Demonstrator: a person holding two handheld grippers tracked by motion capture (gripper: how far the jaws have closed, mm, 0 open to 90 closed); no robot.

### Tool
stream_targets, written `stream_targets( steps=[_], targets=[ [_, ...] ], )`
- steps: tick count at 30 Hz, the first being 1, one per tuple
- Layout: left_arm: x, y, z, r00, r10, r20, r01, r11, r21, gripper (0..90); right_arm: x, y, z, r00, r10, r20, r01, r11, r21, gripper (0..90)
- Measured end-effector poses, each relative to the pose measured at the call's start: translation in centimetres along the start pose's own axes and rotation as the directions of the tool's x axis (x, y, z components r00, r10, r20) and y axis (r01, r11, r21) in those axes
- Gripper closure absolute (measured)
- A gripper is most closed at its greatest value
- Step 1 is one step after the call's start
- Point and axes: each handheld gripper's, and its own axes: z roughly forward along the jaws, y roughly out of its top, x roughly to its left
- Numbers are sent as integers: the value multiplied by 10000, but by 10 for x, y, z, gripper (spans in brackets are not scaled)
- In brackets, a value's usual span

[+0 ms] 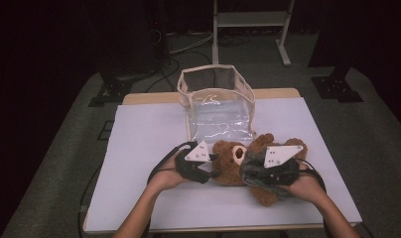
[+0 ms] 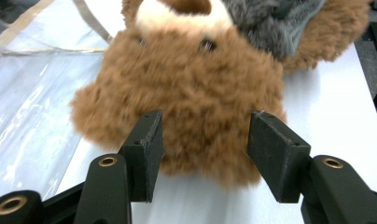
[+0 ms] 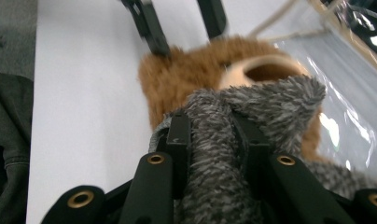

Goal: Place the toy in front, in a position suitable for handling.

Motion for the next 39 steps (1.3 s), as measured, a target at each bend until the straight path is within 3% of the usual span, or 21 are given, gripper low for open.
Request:
stream_targets(
  steps=[2, 6, 10, 15, 19, 23, 27, 30, 32, 39],
  targets=[
    [0, -3, -6, 10000, -60, -77, 60, 10000, -13, 444, 2, 2, -5, 10000, 25, 9, -25, 10000, -70, 708],
    [0, -10, -11, 9997, -204, -107, 203, 9998, -71, 443, 11, 25, -8, 9988, -490, -38, 489, 9982, -341, 707],
    [-2, -15, -13, 9995, -325, -35, 325, 9995, 14, 438, 15, 46, 4, 9953, -938, -247, 928, 9949, -405, 706],
    [-1, -18, -19, 9995, -310, -90, 309, 9995, -99, 437, 15, 47, 22, 9929, -1112, -420, 1116, 9937, 86, 705],
    [1, -19, -23, 9993, -337, -185, 335, 9994, -127, 434, 15, 39, 20, 9935, -970, -599, 987, 9948, 269, 705],
    [1, -16, -24, 9992, -340, -194, 336, 9992, -210, 431, 20, 57, 22, 9873, -1462, -621, 1494, 9875, 504, 704],
    [1, -17, -26, 9993, -320, -167, 316, 9992, -238, 426, 15, 75, 38, 9843, -1550, -847, 1603, 9852, 606, 703],
    [0, -20, -28, 9991, -403, -125, 401, 9990, -204, 425, 12, 74, 54, 9831, -1512, -1027, 1599, 9837, 825, 703],
    [1, -22, -29, 9991, -399, -132, 397, 9991, -178, 423, 12, 68, 55, 9840, -1405, -1098, 1498, 9854, 810, 703],
    [2, -22, -35, 9983, -508, -284, 500, 9983, -301, 415, 20, 56, 27, 9855, -1533, -725, 1590, 9840, 807, 703]
  ],
)
